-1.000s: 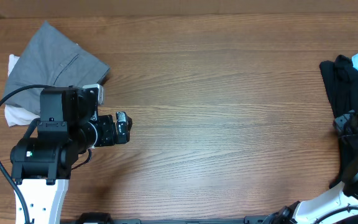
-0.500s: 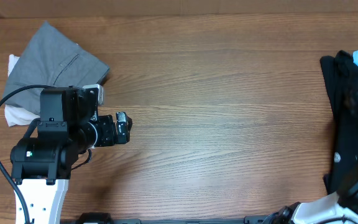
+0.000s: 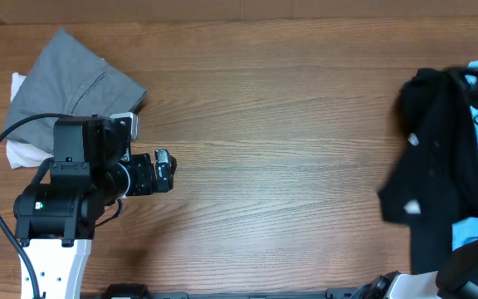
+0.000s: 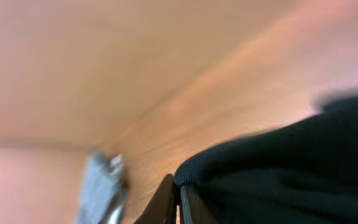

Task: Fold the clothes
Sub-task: 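Grasp the black garment with the right gripper and lift it, then drag the black garment to table center and release it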

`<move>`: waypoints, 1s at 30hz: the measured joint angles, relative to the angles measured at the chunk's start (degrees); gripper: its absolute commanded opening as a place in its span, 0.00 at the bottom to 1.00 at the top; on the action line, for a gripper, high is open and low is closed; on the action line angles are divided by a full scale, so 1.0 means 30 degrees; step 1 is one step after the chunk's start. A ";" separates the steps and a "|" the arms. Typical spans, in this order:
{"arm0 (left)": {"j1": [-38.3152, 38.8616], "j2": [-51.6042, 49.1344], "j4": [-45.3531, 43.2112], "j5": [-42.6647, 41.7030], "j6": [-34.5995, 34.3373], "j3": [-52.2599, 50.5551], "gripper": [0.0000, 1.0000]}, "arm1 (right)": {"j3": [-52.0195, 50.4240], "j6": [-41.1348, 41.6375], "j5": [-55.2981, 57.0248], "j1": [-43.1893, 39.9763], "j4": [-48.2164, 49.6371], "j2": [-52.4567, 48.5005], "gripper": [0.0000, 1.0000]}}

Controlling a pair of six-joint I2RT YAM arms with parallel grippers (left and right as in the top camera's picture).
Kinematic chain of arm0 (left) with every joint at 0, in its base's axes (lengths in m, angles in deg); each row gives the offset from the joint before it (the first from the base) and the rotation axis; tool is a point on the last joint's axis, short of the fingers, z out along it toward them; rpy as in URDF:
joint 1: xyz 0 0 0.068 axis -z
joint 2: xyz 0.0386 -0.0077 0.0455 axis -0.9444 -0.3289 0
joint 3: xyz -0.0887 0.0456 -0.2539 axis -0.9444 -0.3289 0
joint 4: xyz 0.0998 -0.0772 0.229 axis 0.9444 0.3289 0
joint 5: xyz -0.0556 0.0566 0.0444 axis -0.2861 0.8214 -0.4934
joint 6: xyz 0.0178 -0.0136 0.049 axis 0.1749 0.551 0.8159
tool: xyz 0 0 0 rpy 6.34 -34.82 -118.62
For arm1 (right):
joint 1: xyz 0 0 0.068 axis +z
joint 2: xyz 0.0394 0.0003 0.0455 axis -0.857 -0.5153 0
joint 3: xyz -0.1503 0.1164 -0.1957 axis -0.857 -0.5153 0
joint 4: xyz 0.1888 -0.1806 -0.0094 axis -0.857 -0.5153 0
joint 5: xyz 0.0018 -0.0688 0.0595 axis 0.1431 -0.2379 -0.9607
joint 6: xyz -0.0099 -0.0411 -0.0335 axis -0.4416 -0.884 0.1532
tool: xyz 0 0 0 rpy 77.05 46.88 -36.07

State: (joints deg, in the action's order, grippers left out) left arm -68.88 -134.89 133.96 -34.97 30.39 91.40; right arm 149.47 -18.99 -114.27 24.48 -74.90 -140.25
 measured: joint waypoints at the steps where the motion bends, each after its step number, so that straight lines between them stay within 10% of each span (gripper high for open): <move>1: 0.0000 0.0000 0.0000 0.0000 0.0000 0.0007 1.00 | 0.0007 -0.0066 -0.0940 0.0284 0.0430 0.0000 0.04; 9: 0.0000 0.0000 -0.0007 0.0000 0.0000 0.0007 1.00 | 0.0058 0.0226 -0.2783 0.4707 0.0699 0.0007 0.08; 12: 0.0000 0.0000 -0.0015 0.0000 0.0000 0.0007 1.00 | 0.0073 0.0874 -0.1122 0.7140 0.0102 0.0007 0.84; 14: 0.0000 0.0000 -0.0007 0.0000 0.0000 0.0007 1.00 | 0.0095 0.1202 0.0474 0.8874 -0.0095 0.0015 1.00; 30: 0.0000 0.0000 0.0131 0.0000 0.0000 0.0022 1.00 | -0.0124 0.3286 1.3566 0.8969 -0.4386 0.0007 1.00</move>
State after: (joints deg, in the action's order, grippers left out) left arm -68.88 -134.89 134.35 -34.97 30.39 91.46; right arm 149.10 -9.13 -73.57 51.39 -88.06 -140.23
